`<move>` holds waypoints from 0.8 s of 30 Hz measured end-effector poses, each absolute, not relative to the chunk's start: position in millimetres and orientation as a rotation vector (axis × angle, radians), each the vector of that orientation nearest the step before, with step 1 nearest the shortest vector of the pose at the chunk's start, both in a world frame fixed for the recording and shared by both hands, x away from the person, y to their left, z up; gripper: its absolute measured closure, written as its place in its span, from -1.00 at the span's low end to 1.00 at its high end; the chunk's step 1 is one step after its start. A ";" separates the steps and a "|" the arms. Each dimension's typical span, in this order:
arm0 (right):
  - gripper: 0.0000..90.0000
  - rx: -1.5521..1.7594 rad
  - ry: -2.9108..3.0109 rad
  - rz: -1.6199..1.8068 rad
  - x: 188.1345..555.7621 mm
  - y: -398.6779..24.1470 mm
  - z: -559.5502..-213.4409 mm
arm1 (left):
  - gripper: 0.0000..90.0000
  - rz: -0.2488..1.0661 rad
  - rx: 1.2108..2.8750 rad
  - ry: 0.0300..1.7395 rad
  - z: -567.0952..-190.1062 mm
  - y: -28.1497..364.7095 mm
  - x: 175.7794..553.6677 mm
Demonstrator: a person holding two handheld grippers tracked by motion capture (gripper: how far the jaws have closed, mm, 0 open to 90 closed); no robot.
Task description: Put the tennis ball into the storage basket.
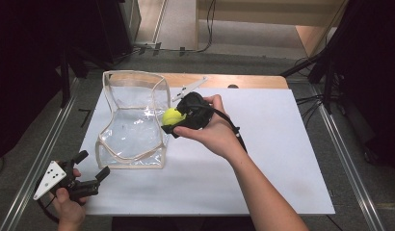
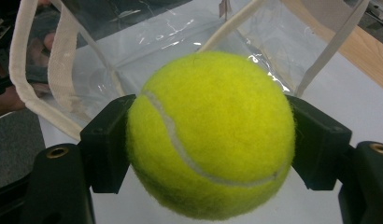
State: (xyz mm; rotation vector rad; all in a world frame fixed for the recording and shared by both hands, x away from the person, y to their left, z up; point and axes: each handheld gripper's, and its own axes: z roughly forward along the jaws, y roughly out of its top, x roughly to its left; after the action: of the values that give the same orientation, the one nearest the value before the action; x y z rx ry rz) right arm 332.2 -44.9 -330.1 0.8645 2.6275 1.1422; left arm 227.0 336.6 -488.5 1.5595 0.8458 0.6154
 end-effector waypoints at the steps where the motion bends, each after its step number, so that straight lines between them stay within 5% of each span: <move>1: -0.49 0.863 2.626 1.142 332.2 -44.2 -329.6 | -1.00 0.615 1.559 0.846 -488.6 336.7 227.0; 24: -0.49 0.815 2.631 1.146 330.8 -28.7 -314.8 | -1.00 0.613 1.553 0.848 -488.6 336.8 227.0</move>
State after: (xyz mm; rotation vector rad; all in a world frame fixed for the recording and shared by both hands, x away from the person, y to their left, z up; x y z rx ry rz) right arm 330.8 -28.7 -314.8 0.8151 2.6310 1.1462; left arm 227.0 336.8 -488.6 1.5531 0.8477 0.6127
